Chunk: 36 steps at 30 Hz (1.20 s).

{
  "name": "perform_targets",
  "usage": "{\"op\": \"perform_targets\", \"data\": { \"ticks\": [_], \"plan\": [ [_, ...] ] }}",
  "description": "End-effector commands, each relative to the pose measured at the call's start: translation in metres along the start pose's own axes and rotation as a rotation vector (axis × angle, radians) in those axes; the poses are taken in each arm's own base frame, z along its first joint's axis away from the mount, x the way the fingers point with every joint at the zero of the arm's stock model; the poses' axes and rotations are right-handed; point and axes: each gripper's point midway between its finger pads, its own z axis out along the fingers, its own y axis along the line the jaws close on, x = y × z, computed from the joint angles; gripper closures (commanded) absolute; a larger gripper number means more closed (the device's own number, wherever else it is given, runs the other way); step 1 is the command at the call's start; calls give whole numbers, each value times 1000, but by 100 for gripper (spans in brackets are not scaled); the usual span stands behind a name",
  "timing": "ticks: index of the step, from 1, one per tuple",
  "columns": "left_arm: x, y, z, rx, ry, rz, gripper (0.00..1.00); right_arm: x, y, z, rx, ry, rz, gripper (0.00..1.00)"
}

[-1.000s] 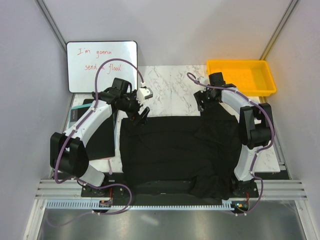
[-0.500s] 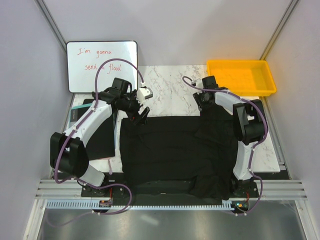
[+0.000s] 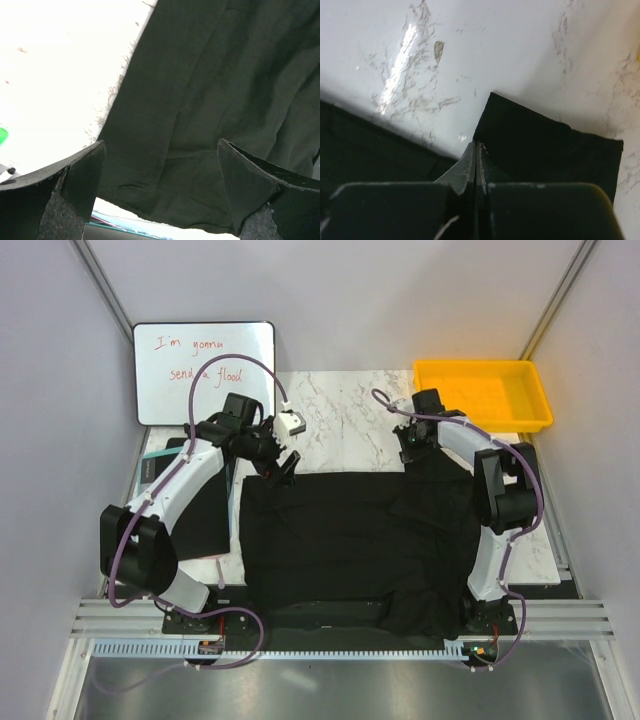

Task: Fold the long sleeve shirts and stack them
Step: Fold the shirt

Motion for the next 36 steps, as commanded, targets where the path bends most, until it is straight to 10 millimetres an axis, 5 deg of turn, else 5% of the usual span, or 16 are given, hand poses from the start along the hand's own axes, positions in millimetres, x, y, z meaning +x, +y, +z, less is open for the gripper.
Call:
{"op": "perform_targets", "data": {
  "ticks": [1, 7, 11, 14, 20, 25, 30, 36],
  "plan": [
    [-35, 0, -16, -16, -102, 40, 1, -39, 17, -65, -105, -126, -16, 100],
    [-58, -6, -30, -48, -235, 156, 1, -42, 50, -110, -262, -187, -27, 100],
    [-72, -20, -40, -111, -354, 351, 1, -39, 82, -146, -423, -236, -74, 100],
    [-79, -41, -29, -134, -375, 577, 1, -28, 98, -166, -498, -248, -109, 100],
    [-120, -89, 3, -163, -498, 855, 1, -19, 121, -210, -604, -295, -163, 100],
    [-150, -159, 17, -197, -674, 1200, 1, -9, 134, -229, -654, -293, -155, 100],
    [-147, -221, 31, -97, -763, 1388, 1, 2, 142, -233, -695, -280, -136, 100],
    [-139, -255, 48, -68, -795, 1524, 1, 13, 155, -238, -739, -269, -120, 100]
  ]
}}
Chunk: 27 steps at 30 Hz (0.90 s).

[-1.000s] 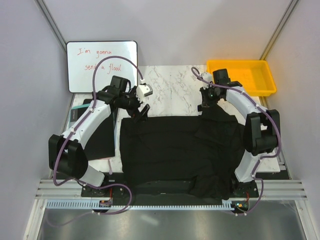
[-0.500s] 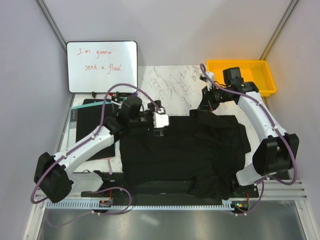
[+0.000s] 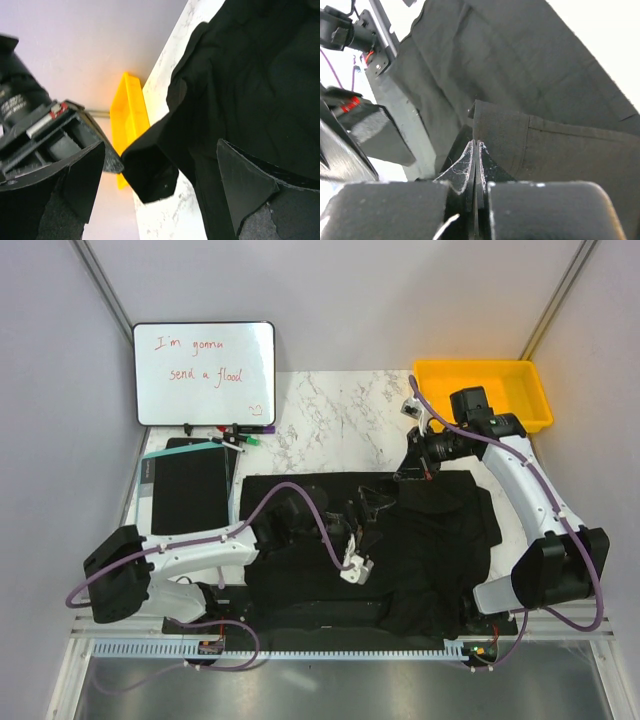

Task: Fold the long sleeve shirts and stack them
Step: Fold the shirt

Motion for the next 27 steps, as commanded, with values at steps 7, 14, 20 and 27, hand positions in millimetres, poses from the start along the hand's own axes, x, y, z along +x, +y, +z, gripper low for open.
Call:
{"op": "perform_targets", "data": {
  "ticks": [7, 14, 20, 27],
  "plan": [
    [-2, 9, 32, -43, 16, 260, 8, 11, 41, -2, -98, -14, -17, 100],
    [6, 13, 43, -55, 58, 309, 13, 20, 55, 5, -135, 4, -10, 100],
    [8, 6, 43, -38, 61, 347, 43, 24, 62, 9, -139, 16, -24, 100],
    [-16, 2, 39, -8, 41, 387, 98, 16, 70, 12, -148, 9, -50, 95]
  ]
}}
